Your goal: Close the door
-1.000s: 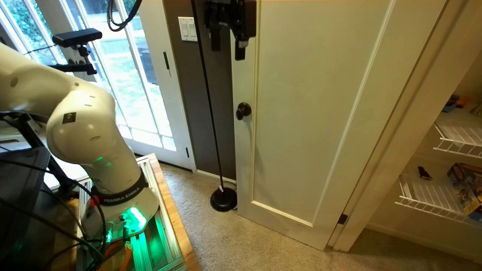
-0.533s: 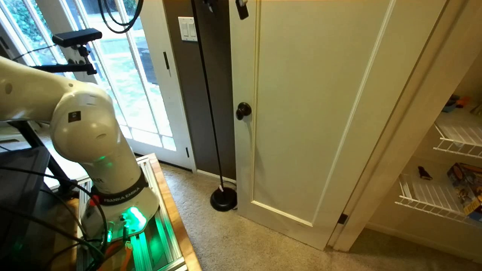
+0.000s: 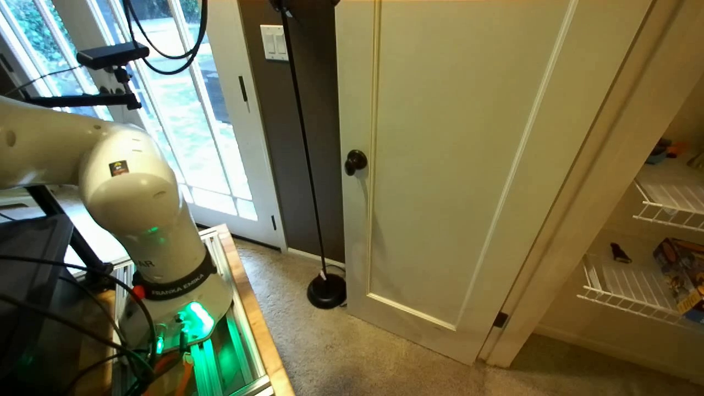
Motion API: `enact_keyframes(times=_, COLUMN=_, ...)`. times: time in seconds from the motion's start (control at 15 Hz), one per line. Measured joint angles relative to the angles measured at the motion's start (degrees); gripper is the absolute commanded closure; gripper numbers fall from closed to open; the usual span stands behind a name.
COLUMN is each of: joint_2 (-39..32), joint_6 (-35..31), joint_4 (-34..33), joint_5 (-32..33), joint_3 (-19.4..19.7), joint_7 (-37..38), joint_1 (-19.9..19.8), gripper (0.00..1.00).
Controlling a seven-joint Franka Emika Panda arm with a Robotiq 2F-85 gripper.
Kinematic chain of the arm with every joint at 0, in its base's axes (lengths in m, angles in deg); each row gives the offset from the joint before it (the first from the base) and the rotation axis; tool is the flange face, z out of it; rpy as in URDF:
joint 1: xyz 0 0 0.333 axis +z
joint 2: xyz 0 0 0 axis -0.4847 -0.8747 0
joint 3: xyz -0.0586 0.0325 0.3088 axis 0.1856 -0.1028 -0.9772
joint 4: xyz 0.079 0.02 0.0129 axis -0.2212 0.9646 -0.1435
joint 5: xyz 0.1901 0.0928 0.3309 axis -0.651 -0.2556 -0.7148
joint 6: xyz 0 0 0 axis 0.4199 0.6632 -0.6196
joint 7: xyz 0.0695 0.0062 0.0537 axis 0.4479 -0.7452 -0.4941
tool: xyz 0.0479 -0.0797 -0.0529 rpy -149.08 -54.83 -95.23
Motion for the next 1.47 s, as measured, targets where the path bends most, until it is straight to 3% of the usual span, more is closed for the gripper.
enact_keyframes(times=0.47, joint_2=-0.1, joint_6=-8.7, joint_4=4.1, joint_5=8.4, joint_3=-11.4, joint_7=2.0, joint_1=2.7, gripper=0.00)
enact_keyframes(times=1.47, joint_2=-0.6, joint_6=-9.0, joint_4=3.9, joint_5=9.0, joint_3=-11.7, joint_7=1.9, joint_1=3.7, gripper=0.00)
